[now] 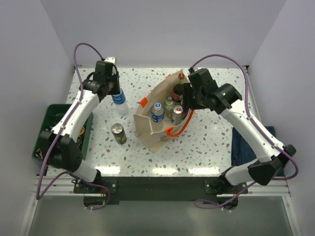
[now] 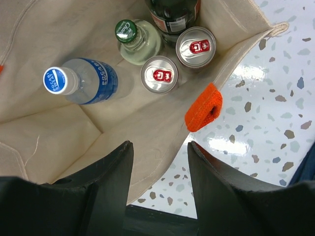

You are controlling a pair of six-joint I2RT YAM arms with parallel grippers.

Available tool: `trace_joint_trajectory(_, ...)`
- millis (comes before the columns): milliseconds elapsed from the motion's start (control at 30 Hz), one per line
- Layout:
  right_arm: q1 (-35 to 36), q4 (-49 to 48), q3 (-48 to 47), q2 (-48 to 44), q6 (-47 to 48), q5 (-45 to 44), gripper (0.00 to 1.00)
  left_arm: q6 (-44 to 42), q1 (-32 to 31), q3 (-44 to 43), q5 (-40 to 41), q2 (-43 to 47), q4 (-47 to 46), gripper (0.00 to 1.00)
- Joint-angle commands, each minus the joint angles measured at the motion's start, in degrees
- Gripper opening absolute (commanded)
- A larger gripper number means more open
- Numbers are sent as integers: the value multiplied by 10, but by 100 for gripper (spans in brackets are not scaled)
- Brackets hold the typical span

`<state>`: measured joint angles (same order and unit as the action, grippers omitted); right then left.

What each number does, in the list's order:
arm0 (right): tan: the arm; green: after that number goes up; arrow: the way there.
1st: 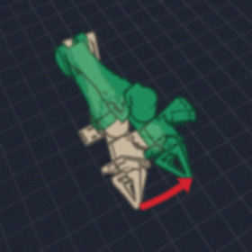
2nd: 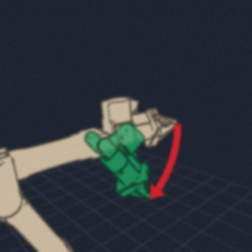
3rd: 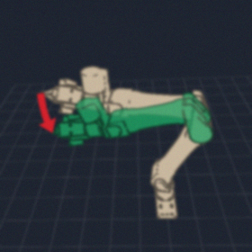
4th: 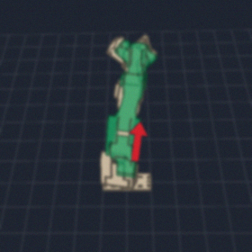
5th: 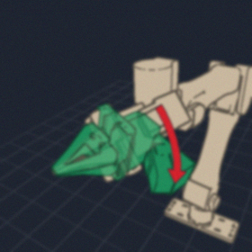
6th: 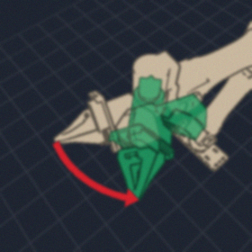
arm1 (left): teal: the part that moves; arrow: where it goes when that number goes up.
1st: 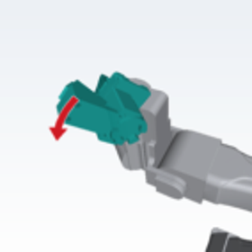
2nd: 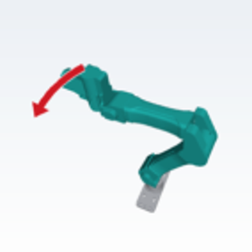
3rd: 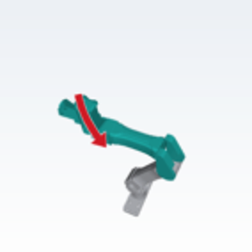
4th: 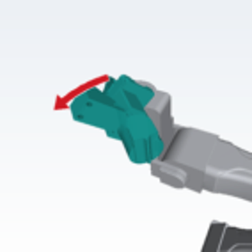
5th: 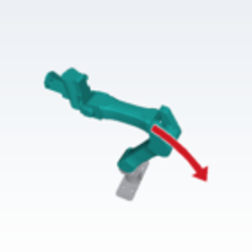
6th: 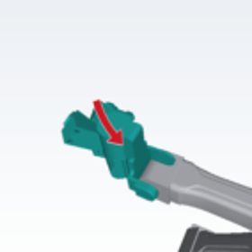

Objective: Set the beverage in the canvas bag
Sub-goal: Adjust the drink at the center of the board.

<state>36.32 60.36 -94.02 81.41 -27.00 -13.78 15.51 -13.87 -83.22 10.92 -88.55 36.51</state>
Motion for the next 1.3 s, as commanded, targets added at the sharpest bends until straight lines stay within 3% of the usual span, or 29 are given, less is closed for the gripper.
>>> trace_joint_trajectory(0, -1, -16, 6, -10, -1, 7, 52, -26, 5, -14, -61, 53, -102, 0)
trace_joint_trajectory(200, 0, -16, 16, -13, -1, 8, 52, -43, 4, -16, -131, 72, -121, 0)
trace_joint_trajectory(367, -1, -17, 19, -16, -1, 9, 52, -48, 4, 8, -140, 79, -145, 0)
trace_joint_trajectory(667, -1, -16, 19, -17, -1, 10, 52, -33, 3, 142, -124, 105, -257, 0)
trace_joint_trajectory(1000, -1, -18, 17, -13, -2, 10, 52, -59, -3, 154, -152, 104, -257, 0)
trace_joint_trajectory(1267, -1, -21, 23, -16, -8, 11, 52, -109, -47, 122, -154, 72, -233, 0)
